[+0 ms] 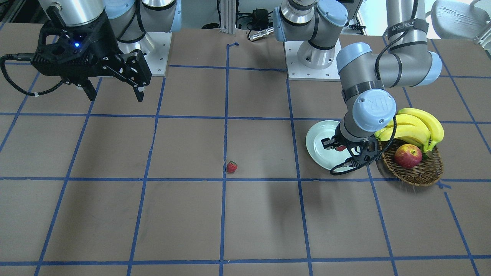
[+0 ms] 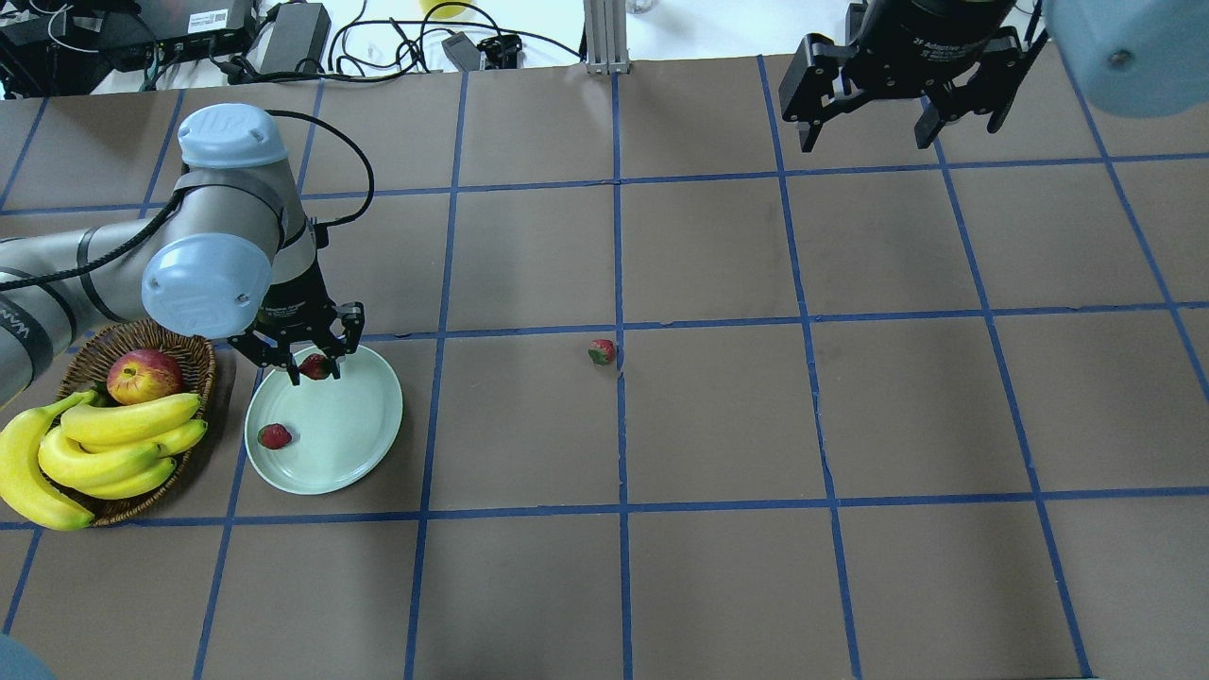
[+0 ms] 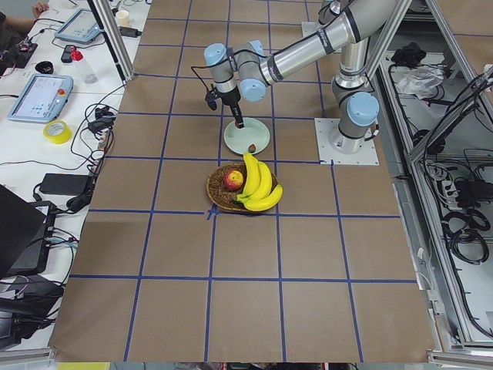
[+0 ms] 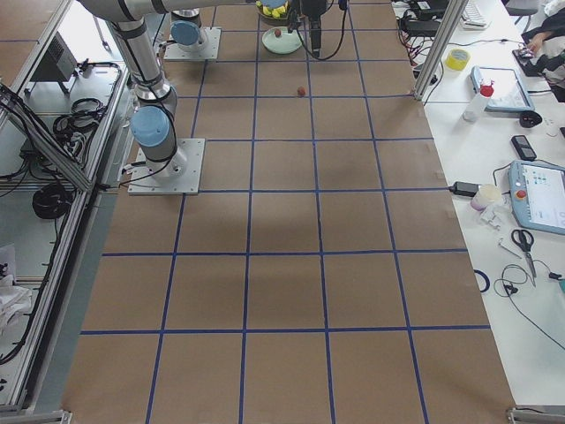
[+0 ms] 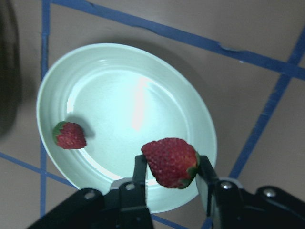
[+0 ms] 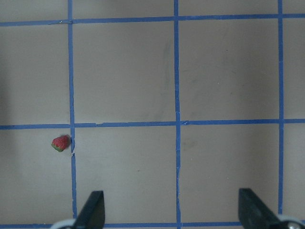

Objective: Collect all strawberries into plate
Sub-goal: 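Release the strawberry onto the plate and move the left gripper away, then reach the left gripper to the last strawberry on the table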

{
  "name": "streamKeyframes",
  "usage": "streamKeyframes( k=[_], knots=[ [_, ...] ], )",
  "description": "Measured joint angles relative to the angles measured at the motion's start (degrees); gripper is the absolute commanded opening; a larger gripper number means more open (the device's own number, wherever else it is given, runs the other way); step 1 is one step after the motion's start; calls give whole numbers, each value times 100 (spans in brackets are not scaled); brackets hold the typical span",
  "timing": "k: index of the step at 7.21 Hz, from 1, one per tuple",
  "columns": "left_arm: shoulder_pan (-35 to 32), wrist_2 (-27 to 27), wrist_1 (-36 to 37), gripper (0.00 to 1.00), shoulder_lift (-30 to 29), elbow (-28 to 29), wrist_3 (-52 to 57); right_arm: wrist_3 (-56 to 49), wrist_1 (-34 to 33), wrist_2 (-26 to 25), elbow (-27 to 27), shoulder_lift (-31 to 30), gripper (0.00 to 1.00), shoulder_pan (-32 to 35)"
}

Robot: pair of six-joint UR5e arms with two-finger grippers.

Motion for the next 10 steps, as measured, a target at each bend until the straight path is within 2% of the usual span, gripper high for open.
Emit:
streamKeyframes(
  k=[2, 4, 7, 9, 10],
  knots=[
    [-45, -138, -3, 100, 19, -51, 33, -5, 8, -2, 5, 0, 100, 0],
    [-165, -1037, 0, 100, 117, -9, -254, -11, 11, -8, 8, -3, 100, -1],
    [-1021, -2080, 209, 100, 40, 179, -2084, -14, 18, -9, 9, -8, 100, -1],
    [-1328, -2875, 836, 100, -199, 195, -3224, -14, 18, -13, 9, -15, 100, 0],
    [-1398, -3019, 1081, 100, -410, 192, -3482, -14, 18, -11, 9, -16, 100, 0]
  ],
)
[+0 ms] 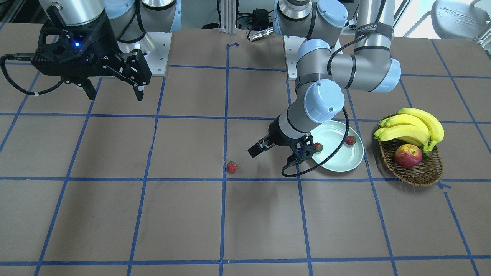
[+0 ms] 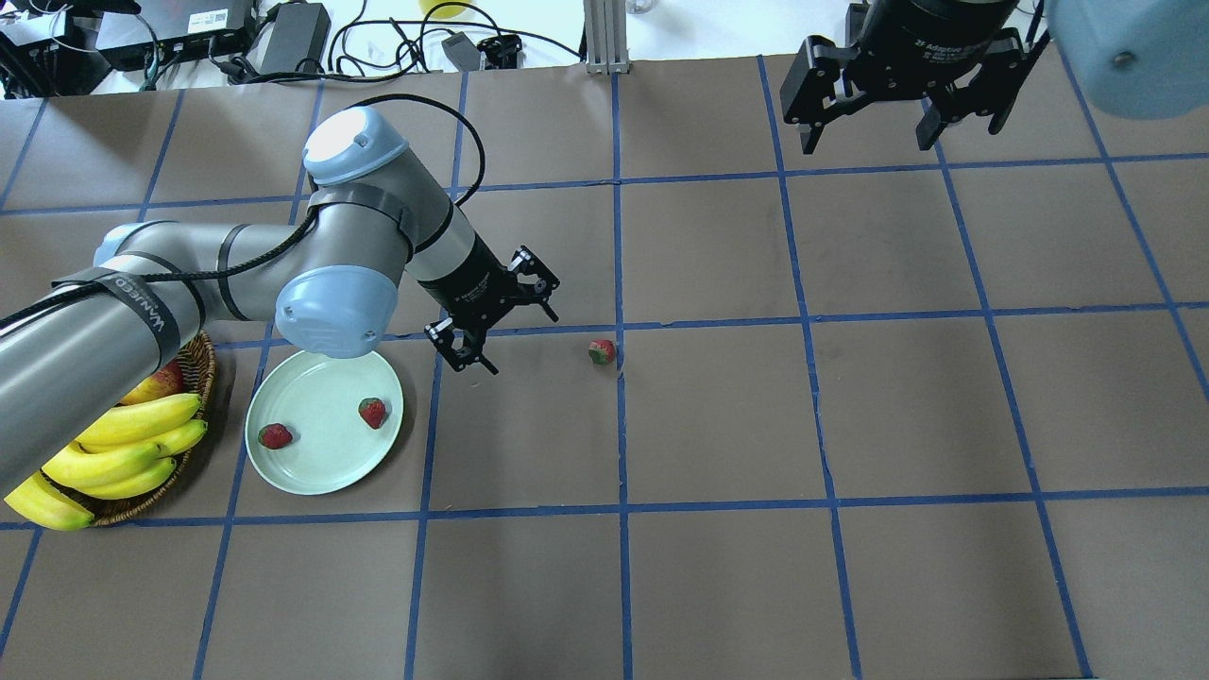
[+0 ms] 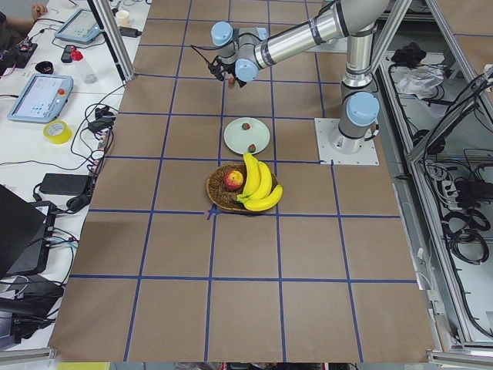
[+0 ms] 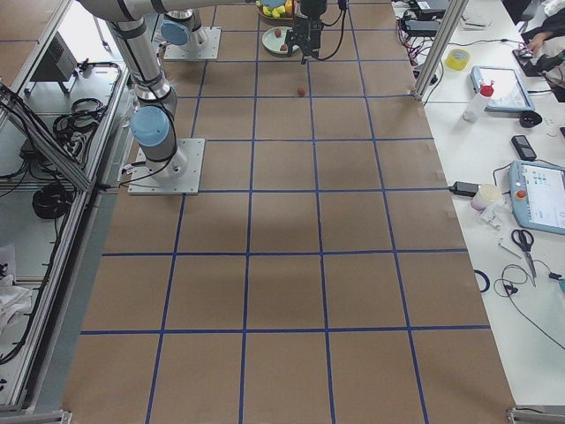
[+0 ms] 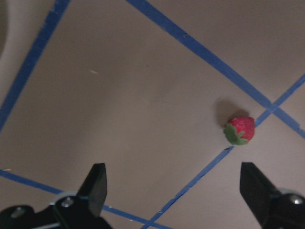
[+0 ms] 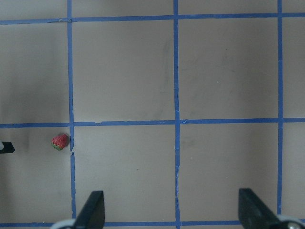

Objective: Collect all strawberries into plate
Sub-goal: 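Reach the left gripper to the last strawberry on the table, then grasp the last strawberry with the left gripper and lift it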

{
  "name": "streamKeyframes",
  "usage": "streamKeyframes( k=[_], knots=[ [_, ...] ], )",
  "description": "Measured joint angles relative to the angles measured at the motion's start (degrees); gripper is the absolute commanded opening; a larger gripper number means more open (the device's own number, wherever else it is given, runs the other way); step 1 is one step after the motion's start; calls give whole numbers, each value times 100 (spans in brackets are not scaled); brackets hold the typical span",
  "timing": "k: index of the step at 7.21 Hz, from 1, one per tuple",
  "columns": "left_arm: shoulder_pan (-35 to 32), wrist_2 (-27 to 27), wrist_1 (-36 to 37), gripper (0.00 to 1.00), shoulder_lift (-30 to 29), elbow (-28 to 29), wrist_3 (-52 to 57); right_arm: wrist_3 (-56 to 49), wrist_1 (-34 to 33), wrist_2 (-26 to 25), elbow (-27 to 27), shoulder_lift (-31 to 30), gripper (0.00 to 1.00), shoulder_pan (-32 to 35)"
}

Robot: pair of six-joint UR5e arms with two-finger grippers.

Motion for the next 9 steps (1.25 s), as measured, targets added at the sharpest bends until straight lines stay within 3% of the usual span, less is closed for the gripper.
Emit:
streamKeyframes(
  k=[5, 6, 7, 8, 9],
  knots=[
    [-429, -366, 1225, 100, -861, 20, -1947, 0, 0, 1, 0, -2, 100, 0],
    [-463, -373, 1319, 74, -947, 22, -2064, 0, 0, 2, 0, -2, 100, 0],
    [-488, -375, 1369, 10, -1012, 22, -2109, 0, 0, 2, 0, -2, 100, 0],
    [-497, -374, 1391, 0, -1040, 29, -2106, 0, 0, 1, 0, -2, 100, 0],
    [-500, -372, 1408, 0, -1043, 42, -2068, 0, 0, -1, 0, -2, 100, 0]
  ],
)
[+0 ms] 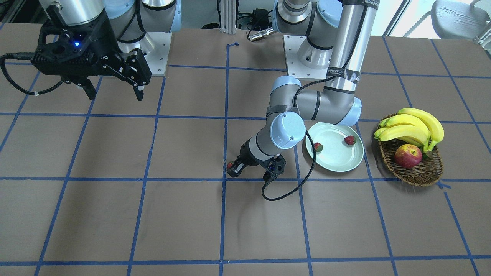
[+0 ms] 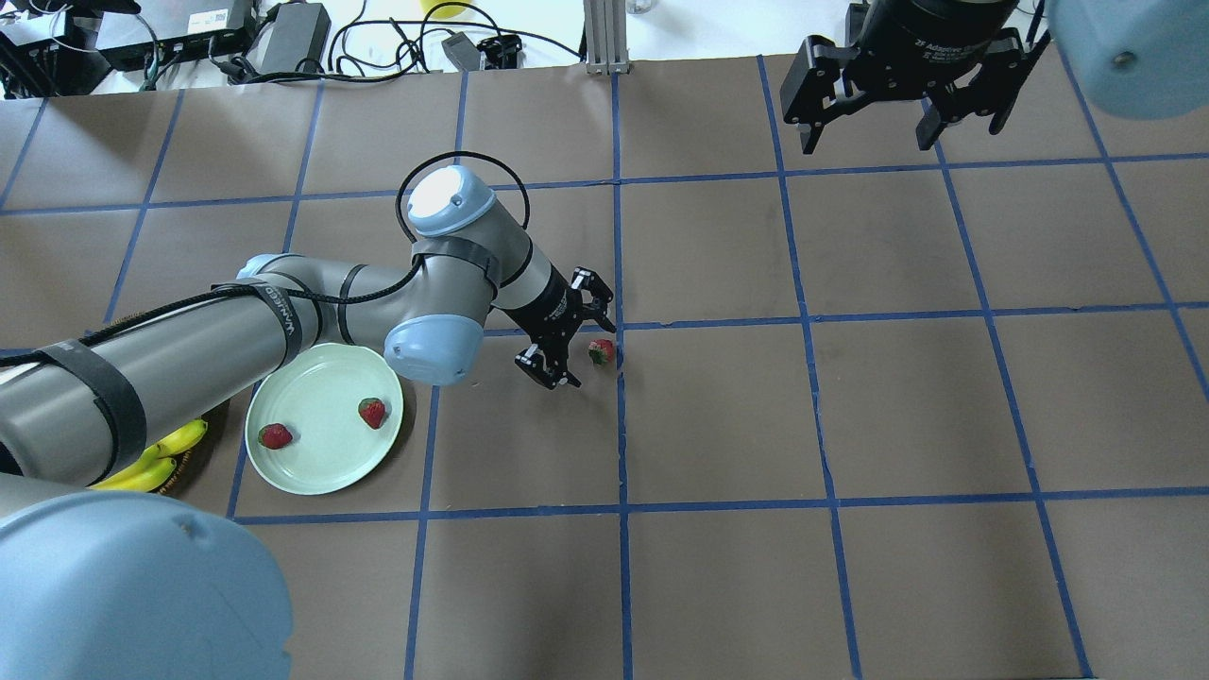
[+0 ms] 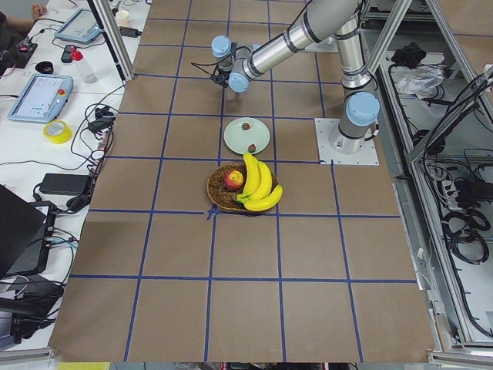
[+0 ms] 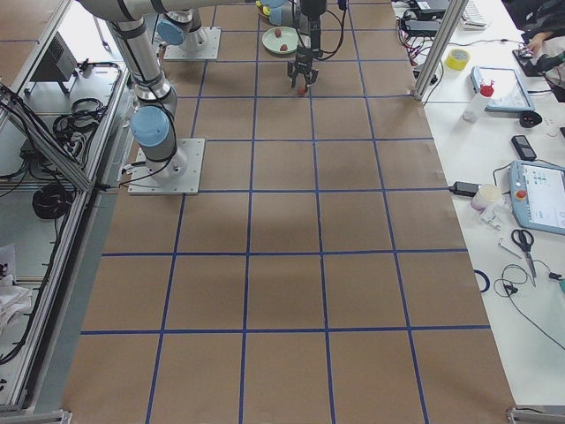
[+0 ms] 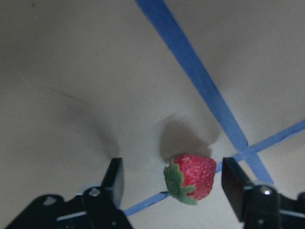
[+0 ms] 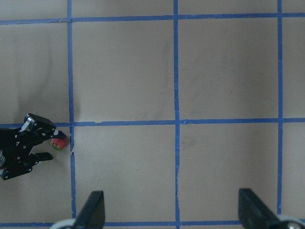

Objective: Collect all strawberries into plate
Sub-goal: 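Grasp the last strawberry with the left gripper and lift it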

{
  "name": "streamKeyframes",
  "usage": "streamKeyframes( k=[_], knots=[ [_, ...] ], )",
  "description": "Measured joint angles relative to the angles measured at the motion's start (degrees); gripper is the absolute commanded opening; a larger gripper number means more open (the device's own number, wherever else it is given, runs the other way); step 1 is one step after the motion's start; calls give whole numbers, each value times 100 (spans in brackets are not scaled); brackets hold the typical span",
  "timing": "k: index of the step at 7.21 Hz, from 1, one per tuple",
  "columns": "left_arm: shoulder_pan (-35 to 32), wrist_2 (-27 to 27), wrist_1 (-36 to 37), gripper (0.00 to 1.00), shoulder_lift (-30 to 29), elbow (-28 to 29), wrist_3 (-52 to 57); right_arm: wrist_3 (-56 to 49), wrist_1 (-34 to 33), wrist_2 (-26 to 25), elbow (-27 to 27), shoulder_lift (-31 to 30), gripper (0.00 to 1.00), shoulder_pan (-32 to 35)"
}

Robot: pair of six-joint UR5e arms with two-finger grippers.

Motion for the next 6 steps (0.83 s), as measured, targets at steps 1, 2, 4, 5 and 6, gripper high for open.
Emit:
streamKeyframes(
  k=[1, 2, 4, 5, 6],
  knots=[
    [-2, 2, 15, 0, 3, 19, 94, -2, 0, 1, 0, 0, 100, 0],
    [-3, 26, 15, 0, 29, 33, 267, -6, -2, 3, 0, 0, 100, 0],
    [-3, 389, -32, 0, 225, 88, 690, -3, -2, 3, 0, 0, 100, 0],
    [3, 676, -85, 0, 351, 142, 1154, -1, -3, 4, 0, 0, 100, 0],
    [25, 1052, -253, 0, 501, 185, 1975, -2, -6, 4, 0, 0, 100, 0]
  ],
)
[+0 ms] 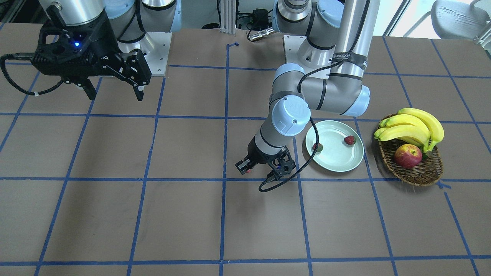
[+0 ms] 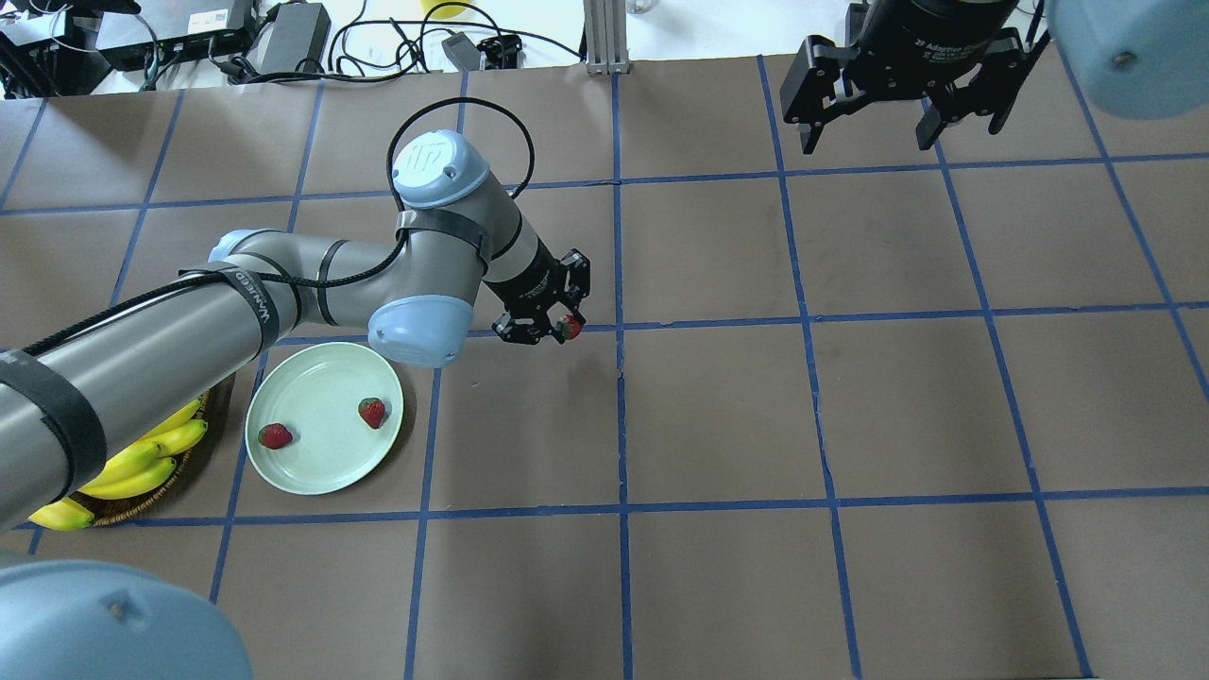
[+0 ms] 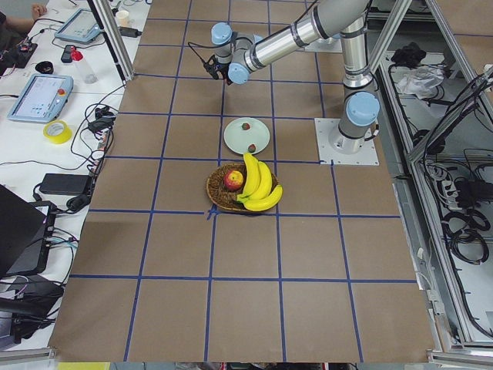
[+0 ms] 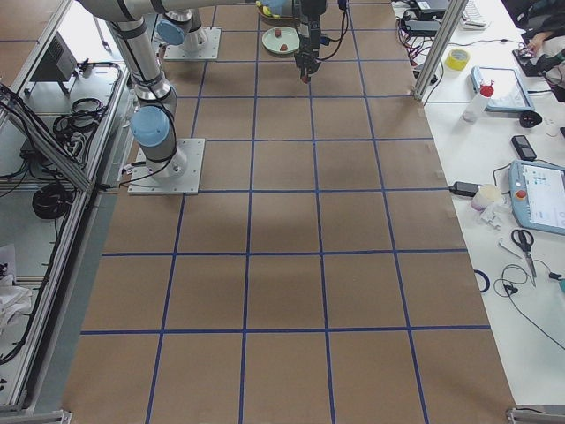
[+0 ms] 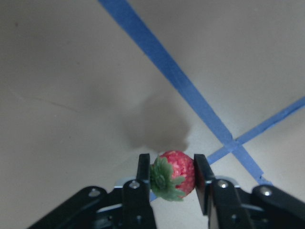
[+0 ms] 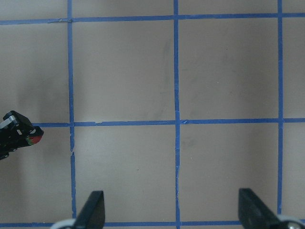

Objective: Collect all strawberries into plate
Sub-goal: 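Grasp the last strawberry with the left gripper and lift it, then lower the strawberry onto the green plate and open the left gripper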

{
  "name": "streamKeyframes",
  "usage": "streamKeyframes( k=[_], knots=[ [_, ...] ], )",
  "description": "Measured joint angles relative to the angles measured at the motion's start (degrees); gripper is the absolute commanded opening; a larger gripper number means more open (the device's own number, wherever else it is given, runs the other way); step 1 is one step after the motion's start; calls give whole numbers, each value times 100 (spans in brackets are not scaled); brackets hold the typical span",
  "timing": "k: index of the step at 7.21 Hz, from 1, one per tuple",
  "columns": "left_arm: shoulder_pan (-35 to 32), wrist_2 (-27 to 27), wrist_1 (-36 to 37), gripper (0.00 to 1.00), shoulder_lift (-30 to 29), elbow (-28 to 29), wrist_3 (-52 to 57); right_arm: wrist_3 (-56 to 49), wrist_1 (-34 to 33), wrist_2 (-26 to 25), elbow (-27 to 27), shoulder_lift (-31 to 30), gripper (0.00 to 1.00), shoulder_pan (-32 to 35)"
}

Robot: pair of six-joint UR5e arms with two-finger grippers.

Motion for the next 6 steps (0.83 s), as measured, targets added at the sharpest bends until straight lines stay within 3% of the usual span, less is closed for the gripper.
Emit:
streamKeyframes(
  k=[2, 4, 6],
  knots=[
    [201, 753, -796, 0, 341, 92, 1449, -6, -3, 0, 0, 0, 100, 0],
    [739, 1019, -1575, 0, 636, 91, 2737, -7, -3, 0, 0, 0, 100, 4],
    [1185, 1230, -1862, 0, 784, -18, 3888, -1, -3, 0, 0, 0, 100, 5]
  ],
)
